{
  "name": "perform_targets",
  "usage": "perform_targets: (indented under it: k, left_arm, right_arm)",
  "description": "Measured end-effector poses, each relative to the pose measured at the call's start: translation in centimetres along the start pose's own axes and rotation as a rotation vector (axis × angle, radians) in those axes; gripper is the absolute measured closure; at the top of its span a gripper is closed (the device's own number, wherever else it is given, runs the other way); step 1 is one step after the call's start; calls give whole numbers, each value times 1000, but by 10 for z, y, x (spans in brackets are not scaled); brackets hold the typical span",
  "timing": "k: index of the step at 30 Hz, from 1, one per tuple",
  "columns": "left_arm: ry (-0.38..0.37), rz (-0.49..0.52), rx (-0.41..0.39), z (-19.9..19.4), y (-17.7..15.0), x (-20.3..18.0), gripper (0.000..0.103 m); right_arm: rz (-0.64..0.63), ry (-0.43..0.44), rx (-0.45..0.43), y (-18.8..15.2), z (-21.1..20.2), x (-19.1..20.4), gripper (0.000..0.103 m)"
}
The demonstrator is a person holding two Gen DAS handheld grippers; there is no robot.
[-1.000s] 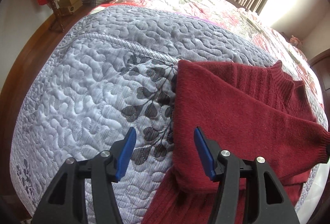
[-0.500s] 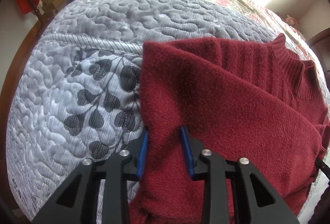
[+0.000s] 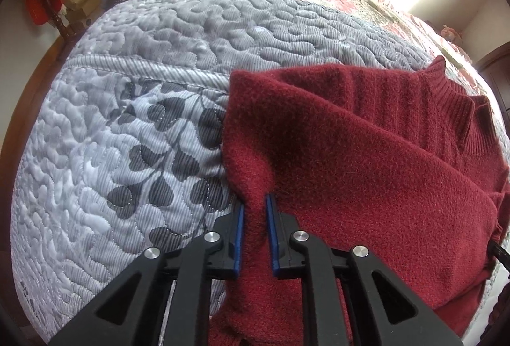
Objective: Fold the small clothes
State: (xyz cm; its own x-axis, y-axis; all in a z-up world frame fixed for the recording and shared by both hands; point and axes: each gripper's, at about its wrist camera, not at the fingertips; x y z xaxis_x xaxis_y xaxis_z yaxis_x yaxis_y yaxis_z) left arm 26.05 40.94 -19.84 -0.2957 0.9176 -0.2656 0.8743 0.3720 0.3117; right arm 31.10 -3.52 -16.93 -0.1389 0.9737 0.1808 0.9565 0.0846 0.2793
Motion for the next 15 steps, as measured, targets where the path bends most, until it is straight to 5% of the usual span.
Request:
perform_targets:
  k: [3, 7, 14, 15]
  left_arm:
    - [12, -8, -12, -14, -2, 1, 68]
    - [-35, -12, 1, -34, -16, 13, 61]
    - [-137, -23, 54, -30, -42, 18, 65]
    - [-162, -32, 59, -29, -44, 20, 79]
  right_arm:
    - [15, 20, 2, -4, -11, -4, 78]
    - [14, 20, -28, -19, -34, -7, 69]
    - [19, 10, -50, -48, -57, -11, 66]
    - [21, 8, -52, -52, -59, -12, 66]
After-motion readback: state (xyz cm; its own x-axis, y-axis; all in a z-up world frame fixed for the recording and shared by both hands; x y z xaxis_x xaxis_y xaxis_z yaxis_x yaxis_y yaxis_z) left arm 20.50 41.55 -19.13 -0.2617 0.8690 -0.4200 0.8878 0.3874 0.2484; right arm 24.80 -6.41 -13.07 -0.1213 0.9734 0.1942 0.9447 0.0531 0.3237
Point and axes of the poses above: each gripper's, at about its wrist camera, not at the fingertips, and z roughly the way its jaws point, x to its left, y to its top, and after that the axes turned 10 degrees about -y, right-handed
